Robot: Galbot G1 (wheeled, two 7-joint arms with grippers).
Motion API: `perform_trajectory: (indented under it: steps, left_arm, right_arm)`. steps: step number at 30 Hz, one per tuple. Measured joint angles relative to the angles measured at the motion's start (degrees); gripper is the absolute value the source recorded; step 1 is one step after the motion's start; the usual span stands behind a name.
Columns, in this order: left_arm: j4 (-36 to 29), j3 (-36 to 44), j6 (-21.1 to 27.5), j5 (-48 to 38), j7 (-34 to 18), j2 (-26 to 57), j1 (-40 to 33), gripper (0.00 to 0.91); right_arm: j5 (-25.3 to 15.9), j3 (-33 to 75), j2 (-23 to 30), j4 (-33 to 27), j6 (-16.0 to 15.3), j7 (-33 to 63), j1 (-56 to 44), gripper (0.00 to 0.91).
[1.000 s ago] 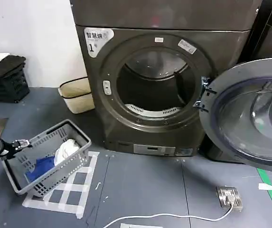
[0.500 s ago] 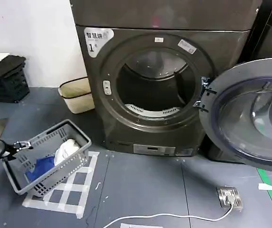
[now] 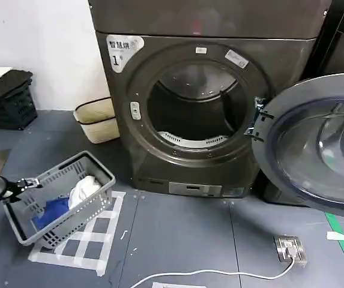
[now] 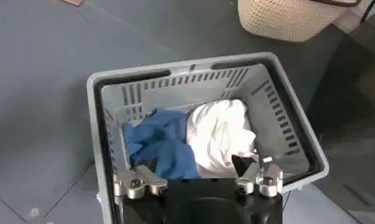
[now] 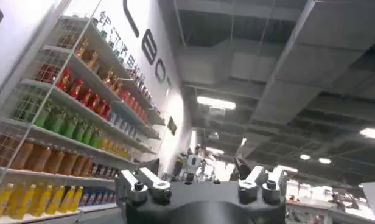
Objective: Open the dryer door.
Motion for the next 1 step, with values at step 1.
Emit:
perform_trajectory:
  steps: [1]
  left_arm:
    - [0.00, -0.01, 0.00, 0.01, 0.00, 0.00, 0.00, 0.907]
  right_arm:
    - [0.00, 0.00, 0.00, 0.00, 0.00, 0.00, -0.02, 0.907]
